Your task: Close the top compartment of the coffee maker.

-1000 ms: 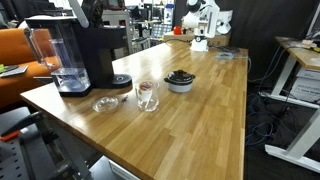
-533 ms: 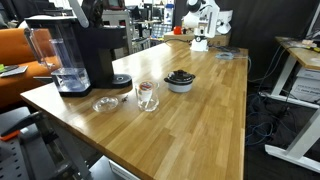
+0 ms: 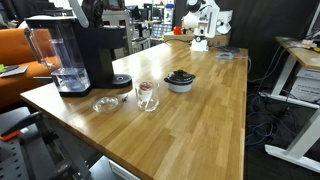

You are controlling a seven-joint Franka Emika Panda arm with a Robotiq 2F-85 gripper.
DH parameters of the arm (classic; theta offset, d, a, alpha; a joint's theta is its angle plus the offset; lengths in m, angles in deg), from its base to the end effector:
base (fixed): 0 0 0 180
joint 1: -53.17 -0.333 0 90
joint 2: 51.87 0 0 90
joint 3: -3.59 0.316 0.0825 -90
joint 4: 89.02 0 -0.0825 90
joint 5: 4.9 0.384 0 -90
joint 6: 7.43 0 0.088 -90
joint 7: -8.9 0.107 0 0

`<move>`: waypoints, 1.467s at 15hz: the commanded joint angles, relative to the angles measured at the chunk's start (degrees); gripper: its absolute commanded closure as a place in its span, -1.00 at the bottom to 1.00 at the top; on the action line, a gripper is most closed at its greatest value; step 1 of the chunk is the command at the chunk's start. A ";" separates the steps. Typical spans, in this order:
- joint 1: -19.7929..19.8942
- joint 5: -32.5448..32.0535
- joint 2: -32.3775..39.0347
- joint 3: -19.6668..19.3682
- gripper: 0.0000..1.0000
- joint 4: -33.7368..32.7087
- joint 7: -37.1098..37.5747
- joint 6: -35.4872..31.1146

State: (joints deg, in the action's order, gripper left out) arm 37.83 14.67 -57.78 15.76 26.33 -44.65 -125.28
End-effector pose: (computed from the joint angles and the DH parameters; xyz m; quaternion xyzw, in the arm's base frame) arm 0.4720 0.2698 0.5141 -0.7925 -0.5880 -0.1027 0.1250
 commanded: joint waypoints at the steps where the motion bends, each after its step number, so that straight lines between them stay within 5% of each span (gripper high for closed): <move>1: 0.12 -2.62 -0.76 0.33 1.00 -0.05 3.36 -0.02; 10: 0.65 -3.99 -0.71 -0.13 1.00 -0.06 7.45 -0.68; 22: 5.94 -3.84 0.24 -6.26 1.00 2.04 11.75 -4.64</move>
State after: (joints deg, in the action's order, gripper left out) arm 42.97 11.33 -57.44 9.73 27.24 -34.41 -127.99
